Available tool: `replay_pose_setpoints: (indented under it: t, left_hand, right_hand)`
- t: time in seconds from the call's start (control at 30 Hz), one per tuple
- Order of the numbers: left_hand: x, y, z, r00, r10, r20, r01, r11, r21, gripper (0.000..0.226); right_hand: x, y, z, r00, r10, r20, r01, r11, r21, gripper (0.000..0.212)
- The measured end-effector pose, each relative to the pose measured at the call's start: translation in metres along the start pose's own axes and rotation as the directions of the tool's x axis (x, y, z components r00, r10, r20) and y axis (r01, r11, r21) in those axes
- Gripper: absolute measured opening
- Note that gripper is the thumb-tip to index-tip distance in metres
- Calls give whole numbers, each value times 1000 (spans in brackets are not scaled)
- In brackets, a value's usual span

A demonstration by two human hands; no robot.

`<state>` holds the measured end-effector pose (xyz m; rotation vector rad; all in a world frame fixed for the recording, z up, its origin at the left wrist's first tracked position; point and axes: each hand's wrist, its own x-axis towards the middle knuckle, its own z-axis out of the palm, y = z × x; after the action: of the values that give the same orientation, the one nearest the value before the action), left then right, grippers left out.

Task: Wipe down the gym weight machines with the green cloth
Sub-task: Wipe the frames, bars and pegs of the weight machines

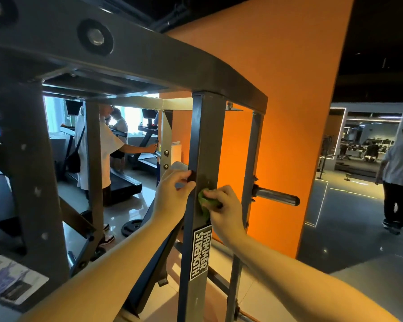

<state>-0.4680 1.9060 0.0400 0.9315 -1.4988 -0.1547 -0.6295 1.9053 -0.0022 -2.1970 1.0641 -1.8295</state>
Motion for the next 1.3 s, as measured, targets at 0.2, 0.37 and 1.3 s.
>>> replay_pose_setpoints:
  t: [0.2,0.37,1.3]
  left_hand:
    - [-7,0,3,999,-51,-13,51,999,-14,23]
    - [-13,-12,6,999,-45,-17,45,999,-25,22]
    - [-18,-6,6,997,-70,-12,70,996,48,20]
  right_hand:
    - [99,-36,-24,988,-100,-119,92,993,-73,31]
    - [81,-22,-8,976,-103,-194,98,994,-38,34]
    - [32,3,-10,993,-105,49,108,992,-67,32]
